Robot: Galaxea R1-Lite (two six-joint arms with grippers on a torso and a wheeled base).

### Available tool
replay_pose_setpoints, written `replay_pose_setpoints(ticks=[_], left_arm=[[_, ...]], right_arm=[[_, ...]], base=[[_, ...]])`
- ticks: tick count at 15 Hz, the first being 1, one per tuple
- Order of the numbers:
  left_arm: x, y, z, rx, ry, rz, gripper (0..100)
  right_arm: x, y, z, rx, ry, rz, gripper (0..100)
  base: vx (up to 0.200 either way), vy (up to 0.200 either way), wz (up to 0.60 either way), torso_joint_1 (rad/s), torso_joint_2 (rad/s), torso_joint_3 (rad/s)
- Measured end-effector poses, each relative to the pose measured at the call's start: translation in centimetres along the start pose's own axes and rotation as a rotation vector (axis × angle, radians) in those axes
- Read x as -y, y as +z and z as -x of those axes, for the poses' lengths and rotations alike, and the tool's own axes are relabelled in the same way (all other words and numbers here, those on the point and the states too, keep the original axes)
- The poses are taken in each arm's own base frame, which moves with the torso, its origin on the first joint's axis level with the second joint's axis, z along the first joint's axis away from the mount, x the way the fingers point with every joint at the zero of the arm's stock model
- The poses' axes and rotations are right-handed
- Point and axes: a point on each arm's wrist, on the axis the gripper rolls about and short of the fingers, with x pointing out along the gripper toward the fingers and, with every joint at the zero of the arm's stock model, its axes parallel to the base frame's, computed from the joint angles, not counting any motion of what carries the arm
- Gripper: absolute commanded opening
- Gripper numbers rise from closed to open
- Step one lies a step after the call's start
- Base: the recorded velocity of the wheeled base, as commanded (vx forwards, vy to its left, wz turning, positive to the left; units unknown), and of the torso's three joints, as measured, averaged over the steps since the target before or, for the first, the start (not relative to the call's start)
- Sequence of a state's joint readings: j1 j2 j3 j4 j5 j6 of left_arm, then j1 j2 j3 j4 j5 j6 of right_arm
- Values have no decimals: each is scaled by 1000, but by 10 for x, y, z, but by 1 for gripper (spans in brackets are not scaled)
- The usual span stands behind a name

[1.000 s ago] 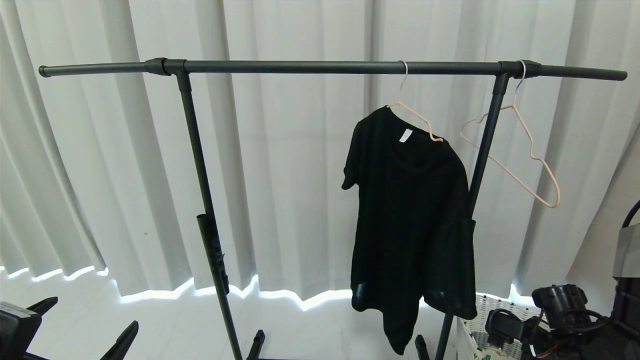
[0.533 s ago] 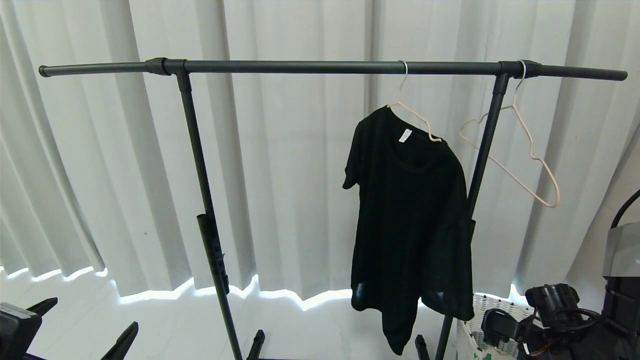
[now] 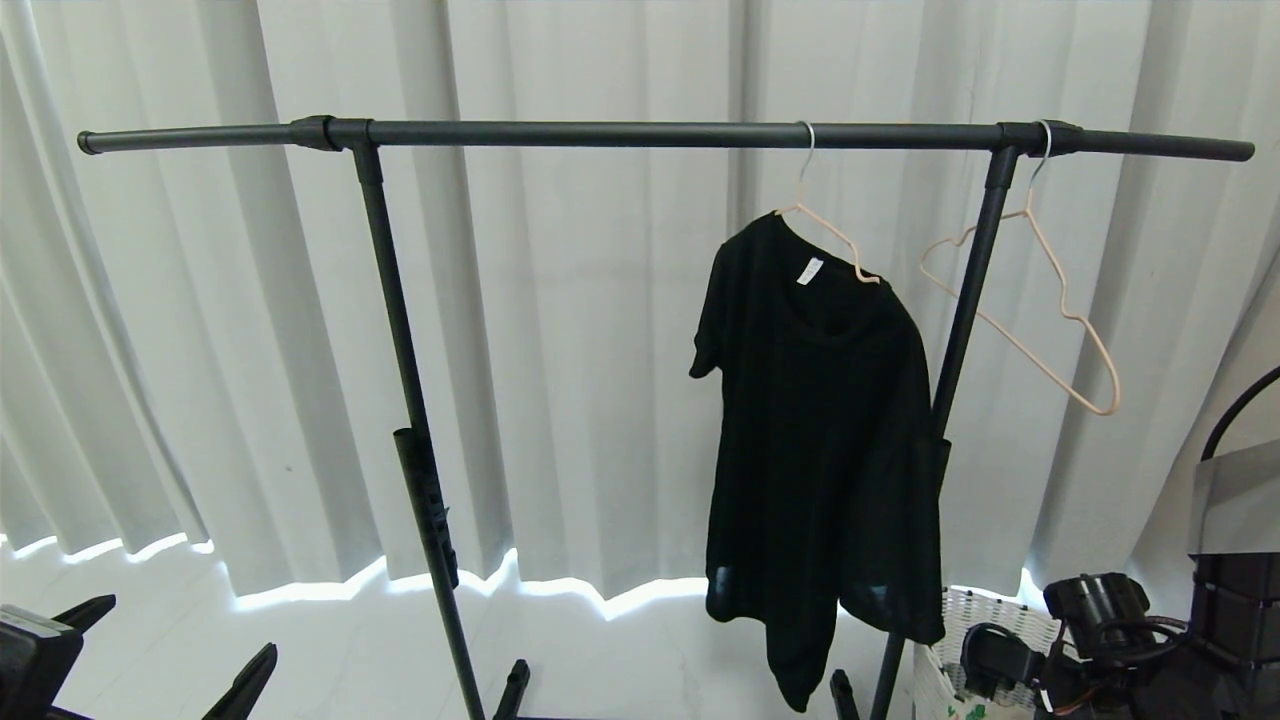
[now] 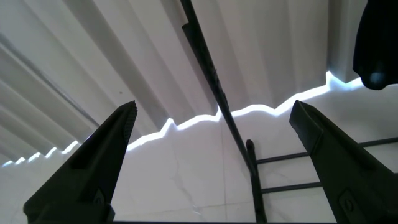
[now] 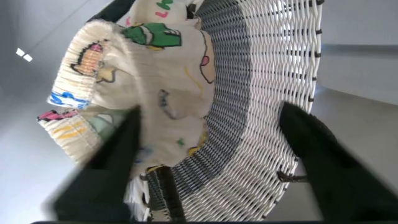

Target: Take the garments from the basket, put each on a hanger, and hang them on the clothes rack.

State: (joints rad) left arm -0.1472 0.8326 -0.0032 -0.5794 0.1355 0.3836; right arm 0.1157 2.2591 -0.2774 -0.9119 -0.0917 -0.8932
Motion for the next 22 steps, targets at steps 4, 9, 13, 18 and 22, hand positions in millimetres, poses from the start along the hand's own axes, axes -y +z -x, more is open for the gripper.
replay_pose_setpoints(ticks=[4,9,13,18,22], left_arm=[[0,0,0,-2,-4,1,100],[2,-3,0,-26,-33,-3,100],[3,-4,-2,-26,-77,-1,100],[4,-4,-5,-42,-104,-3,100],[6,-5,-10,-77,-117,-5,100]], right_arm=[[-1,-1,8,14,-12,-3,0],[-7,-10,59,63,-67,-4,0],[-7,-14,108,60,-60,1,0],[36,18,200,62,-23,-110,0],[51,49,261,277,-131,-122,0]], base=[[0,0,0,0,0,0],[0,0,0,0,0,0],[0,0,0,0,0,0],[-120,0,0,2,1,0],[-200,0,0,1,4,1]])
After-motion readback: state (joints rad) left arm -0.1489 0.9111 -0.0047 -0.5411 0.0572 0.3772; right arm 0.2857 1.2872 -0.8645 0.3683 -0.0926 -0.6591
